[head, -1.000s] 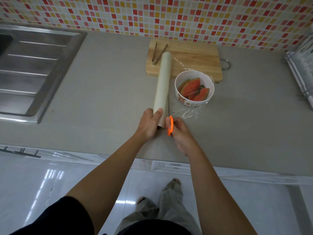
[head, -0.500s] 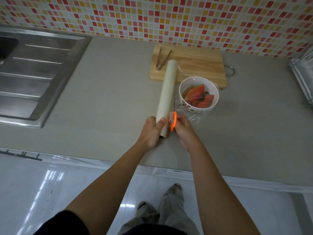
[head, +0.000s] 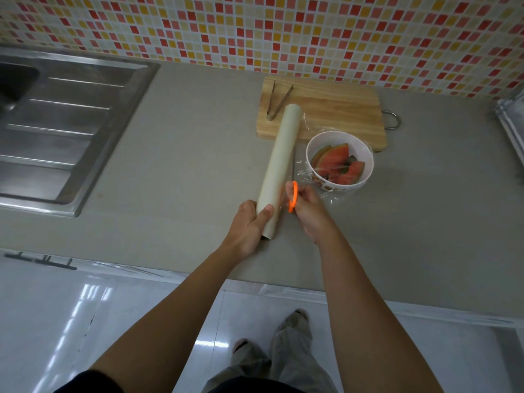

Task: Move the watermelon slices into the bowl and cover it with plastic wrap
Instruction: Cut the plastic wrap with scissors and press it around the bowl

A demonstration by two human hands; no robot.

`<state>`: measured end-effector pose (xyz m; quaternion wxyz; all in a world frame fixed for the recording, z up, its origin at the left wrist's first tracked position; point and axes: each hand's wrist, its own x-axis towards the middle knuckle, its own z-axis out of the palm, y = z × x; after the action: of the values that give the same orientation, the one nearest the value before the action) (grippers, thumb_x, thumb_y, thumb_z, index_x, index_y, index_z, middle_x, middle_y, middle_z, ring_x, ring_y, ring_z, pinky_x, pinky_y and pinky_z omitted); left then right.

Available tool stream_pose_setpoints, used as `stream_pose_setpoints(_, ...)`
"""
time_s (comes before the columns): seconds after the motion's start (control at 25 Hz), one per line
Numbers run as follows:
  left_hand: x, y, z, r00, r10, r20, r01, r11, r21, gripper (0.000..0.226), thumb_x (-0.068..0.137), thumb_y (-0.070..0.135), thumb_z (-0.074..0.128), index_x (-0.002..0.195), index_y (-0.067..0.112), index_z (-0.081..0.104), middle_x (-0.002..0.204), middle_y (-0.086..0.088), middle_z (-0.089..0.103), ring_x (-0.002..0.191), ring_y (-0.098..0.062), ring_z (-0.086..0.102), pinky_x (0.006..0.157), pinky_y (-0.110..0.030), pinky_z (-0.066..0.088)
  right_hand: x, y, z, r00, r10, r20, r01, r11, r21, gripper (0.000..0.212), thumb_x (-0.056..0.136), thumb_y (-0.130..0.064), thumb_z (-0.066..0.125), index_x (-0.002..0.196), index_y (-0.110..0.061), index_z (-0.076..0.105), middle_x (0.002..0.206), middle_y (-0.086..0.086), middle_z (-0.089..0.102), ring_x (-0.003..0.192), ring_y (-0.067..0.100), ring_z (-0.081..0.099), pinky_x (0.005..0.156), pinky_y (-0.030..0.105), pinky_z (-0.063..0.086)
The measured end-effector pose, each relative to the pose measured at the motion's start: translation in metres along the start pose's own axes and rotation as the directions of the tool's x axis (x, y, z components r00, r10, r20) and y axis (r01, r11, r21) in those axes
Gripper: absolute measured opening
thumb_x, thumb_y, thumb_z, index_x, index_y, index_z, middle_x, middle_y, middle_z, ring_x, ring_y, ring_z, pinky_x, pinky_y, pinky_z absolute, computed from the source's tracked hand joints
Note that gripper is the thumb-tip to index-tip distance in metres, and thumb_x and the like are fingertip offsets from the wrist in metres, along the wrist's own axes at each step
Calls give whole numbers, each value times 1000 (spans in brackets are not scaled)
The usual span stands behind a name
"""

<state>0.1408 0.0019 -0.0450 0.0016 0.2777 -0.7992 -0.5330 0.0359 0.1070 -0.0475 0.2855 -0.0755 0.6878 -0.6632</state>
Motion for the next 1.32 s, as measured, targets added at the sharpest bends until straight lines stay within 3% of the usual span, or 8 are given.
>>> stream_pose_setpoints(0.12,-1,-5,-6,1000,0,25,0,1000,28,29,96,39,43,93,11,47,100,-5,48,82,-16,45,60,-19,31,6,2,4,997,43,-64,-39,997,63,36,92,-34,52,58,-23,47,48,-17,52,51,-8,50,66,17,37)
stream_pose_setpoints(0.32,0,-12,-18,999,5,45,-7,999,52,31,96,39,43,95,9,49,99,-5,48,77,-10,46,60,-21,31,17,0,11,997,13,-80,-12,1000,13,42,89,-42,53,54,-24,38,61,1,31,59,9,34,65,25,30)
stream_pose_setpoints(0.44,0,-14,-26,998,9,63,-12,999,39,29,96,40,44,93,11,47,97,-3,47,76,-3,45,60,-22,31,23,-2,13,994,36,-106,-31,998,50,38,90,-41,52,59,-23,39,60,-2,35,61,7,37,66,23,32)
stream_pose_setpoints(0.68,-2,-18,-42,993,42,108,-50,996,71,22,96,40,43,81,25,43,91,4,44,78,-3,44,61,-21,30,37,-7,18,986,33,-165,-31,999,15,42,90,-43,52,57,-23,36,61,1,31,61,11,34,63,23,31)
stream_pose_setpoints(0.88,-1,-21,-53,994,38,103,-47,995,90,24,96,40,45,82,20,43,86,7,43,75,-4,43,61,-23,29,49,-8,27,980,50,-193,-50,999,2,38,86,-48,53,60,-23,43,66,4,37,67,14,39,69,28,31)
stream_pose_setpoints(1.04,-2,-21,-64,995,9,99,-15,998,57,32,81,52,40,79,20,43,85,6,44,73,-5,43,59,-25,29,54,-8,31,979,54,-195,-58,998,-13,40,88,-46,53,57,-22,41,60,-1,34,62,11,38,65,24,33)
stream_pose_setpoints(1.24,-1,-25,-73,996,11,87,-13,1000,21,33,83,48,43,83,16,46,86,4,45,74,-8,45,54,-9,35,53,-9,41,981,64,-182,-60,998,29,42,88,-46,53,56,-26,33,61,-1,25,60,10,29,63,21,30)
stream_pose_setpoints(1.32,1,-25,-74,997,2,83,-4,1000,20,36,83,49,43,86,14,47,88,3,46,74,-7,45,54,-11,35,47,-2,45,980,69,-186,-63,997,34,44,87,-49,51,56,-26,30,61,0,21,60,11,25,61,22,27)
